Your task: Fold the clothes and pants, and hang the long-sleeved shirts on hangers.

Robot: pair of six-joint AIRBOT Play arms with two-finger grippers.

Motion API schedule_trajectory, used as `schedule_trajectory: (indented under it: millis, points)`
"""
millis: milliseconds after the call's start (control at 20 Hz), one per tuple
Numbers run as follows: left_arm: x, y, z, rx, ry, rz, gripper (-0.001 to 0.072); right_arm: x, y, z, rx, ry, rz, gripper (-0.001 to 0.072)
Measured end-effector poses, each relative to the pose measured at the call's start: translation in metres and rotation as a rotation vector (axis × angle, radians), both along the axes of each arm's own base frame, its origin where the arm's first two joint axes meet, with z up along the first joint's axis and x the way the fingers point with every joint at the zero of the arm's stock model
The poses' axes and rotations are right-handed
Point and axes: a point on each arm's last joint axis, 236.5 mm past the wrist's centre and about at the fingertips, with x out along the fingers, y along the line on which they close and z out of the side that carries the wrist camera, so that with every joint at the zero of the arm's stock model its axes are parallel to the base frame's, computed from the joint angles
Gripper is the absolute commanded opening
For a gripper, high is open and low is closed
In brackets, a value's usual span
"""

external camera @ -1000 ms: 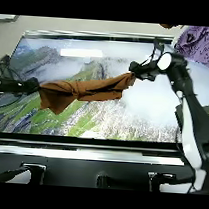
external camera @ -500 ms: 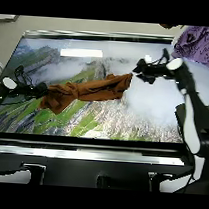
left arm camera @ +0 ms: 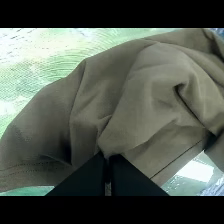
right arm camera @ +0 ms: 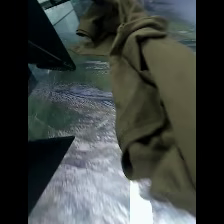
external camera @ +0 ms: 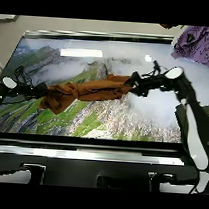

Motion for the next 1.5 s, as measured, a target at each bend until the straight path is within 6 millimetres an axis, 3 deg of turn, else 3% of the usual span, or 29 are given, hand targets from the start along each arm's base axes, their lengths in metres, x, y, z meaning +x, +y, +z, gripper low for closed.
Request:
schedule_trajectory:
  millis: [200, 250, 300, 450, 800, 1150, 1300, 1400, 1500]
  points:
    - [0.000, 0.000, 0.000, 0.000, 0.001, 0.000, 0.0016, -0.015, 0.070, -0.038, 0.011, 0.040, 0.016, 0.0471]
    - [0.000, 0.000, 0.000, 0.000, 0.001, 0.000, 0.0016, -0.017, 0.081, -0.047, 0.007, 0.049, 0.010, 0.0467]
    - [0.000, 0.000, 0.000, -0.001, 0.002, 0.000, 0.0016, -0.018, 0.090, -0.056, 0.005, 0.057, 0.000, 0.0418]
    - [0.000, 0.000, 0.000, -0.001, 0.002, 0.000, 0.0016, -0.017, 0.104, -0.077, -0.004, 0.075, -0.032, 0.0415]
    - [0.000, 0.000, 0.000, -0.001, 0.002, 0.000, 0.0016, -0.013, 0.094, -0.109, -0.095, 0.112, -0.107, 0.0415]
    - [0.000, 0.000, 0.000, 0.002, 0.001, -0.005, 0.0016, 0.010, 0.082, -0.113, -0.111, 0.067, -0.215, 0.0413]
    - [0.000, 0.000, 0.000, 0.004, -0.002, -0.006, 0.0016, 0.012, 0.080, -0.120, -0.116, 0.083, -0.241, 0.0323]
    - [0.001, 0.001, 0.000, 0.005, -0.005, -0.005, 0.0016, 0.010, 0.079, -0.126, -0.123, 0.099, -0.244, 0.0024]
    - [0.001, 0.001, 0.000, 0.005, -0.007, -0.004, 0.0016, 0.010, 0.079, -0.126, -0.123, 0.108, -0.248, 0.0023]
